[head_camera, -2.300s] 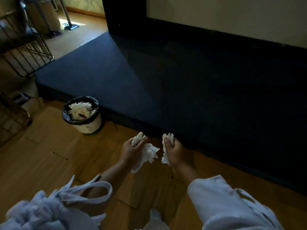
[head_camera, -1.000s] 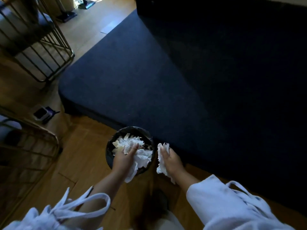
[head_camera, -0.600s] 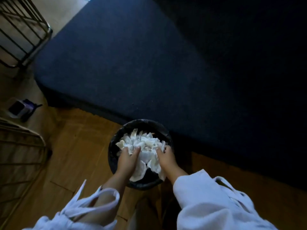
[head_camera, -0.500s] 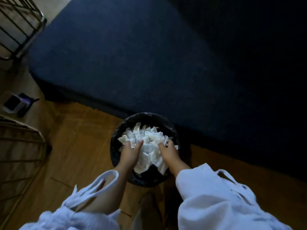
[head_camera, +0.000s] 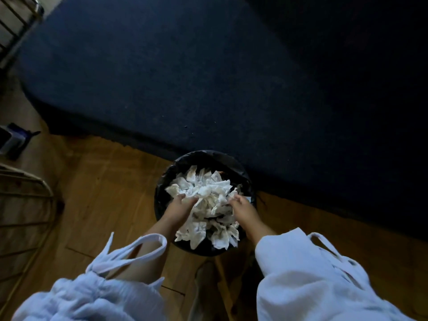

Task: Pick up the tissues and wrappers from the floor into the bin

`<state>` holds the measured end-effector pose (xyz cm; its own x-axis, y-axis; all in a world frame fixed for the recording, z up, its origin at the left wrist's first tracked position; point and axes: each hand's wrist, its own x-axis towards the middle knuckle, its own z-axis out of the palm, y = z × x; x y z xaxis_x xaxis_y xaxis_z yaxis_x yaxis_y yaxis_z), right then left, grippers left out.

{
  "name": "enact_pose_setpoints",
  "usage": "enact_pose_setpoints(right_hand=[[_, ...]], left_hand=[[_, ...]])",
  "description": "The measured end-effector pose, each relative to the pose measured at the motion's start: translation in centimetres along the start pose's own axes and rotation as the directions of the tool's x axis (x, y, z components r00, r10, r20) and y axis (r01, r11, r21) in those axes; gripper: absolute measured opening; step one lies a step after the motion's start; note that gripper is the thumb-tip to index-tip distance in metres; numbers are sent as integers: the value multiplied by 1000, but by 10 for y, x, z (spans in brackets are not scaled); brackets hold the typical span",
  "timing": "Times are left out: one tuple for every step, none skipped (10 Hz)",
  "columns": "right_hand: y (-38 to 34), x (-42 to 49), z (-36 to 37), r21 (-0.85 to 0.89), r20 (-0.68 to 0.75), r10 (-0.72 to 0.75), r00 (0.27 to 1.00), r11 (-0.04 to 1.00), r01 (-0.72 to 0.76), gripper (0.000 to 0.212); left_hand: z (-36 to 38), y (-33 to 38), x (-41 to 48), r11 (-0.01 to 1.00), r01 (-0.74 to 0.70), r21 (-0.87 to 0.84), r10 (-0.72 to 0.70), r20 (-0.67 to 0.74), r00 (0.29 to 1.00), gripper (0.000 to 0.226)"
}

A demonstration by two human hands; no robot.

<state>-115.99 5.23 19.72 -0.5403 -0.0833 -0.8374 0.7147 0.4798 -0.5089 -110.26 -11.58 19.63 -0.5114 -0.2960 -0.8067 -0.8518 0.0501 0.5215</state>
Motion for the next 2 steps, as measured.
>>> enact_pose_setpoints(right_hand=[[-7, -10, -6, 1, -32, -26, 999, 1000, 26, 45], [-21, -31, -15, -12, -55, -65, 996, 998, 65, 41]], left_hand=[[-2, 11, -8, 1000, 9, 13, -9, -10, 1000, 64], [-5, 27, -29, 997, -27, 68, 29, -22, 999, 61]])
